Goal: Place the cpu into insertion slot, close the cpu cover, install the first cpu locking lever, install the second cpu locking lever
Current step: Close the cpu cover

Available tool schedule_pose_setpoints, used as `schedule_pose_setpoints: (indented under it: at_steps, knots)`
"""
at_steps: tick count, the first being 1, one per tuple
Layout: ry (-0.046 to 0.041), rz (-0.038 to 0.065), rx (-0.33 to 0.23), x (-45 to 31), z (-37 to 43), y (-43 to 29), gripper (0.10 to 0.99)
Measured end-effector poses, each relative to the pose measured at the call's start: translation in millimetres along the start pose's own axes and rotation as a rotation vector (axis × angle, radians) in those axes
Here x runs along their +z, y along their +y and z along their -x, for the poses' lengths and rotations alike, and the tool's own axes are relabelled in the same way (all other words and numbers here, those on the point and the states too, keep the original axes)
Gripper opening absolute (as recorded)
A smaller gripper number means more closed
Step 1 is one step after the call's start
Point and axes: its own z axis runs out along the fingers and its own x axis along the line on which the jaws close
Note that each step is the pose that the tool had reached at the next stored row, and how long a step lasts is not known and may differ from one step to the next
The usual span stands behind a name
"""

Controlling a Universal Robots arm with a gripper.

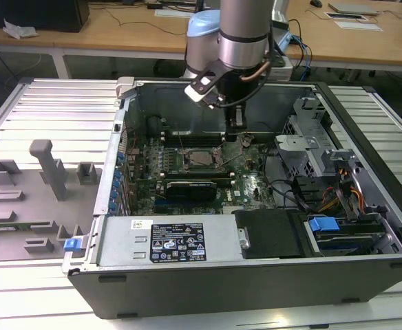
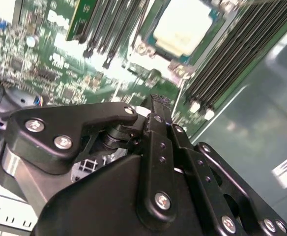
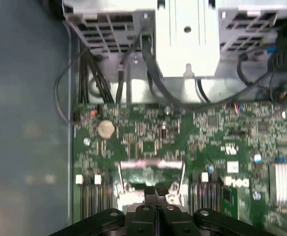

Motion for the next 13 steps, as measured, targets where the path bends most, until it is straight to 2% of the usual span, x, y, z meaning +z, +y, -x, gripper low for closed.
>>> schedule_pose_setpoints:
  at_steps: [7, 9, 13]
  knots:
    - [-0.0001, -0.009, 0.0, 2.0, -0.5, 31.0, 0.106]
    - [0.0, -0.011, 0.0, 2.4, -0.6, 36.3, 0.106]
    - [-0.0001, -0.012, 0.0, 5.9, -0.6, 40.2, 0.106]
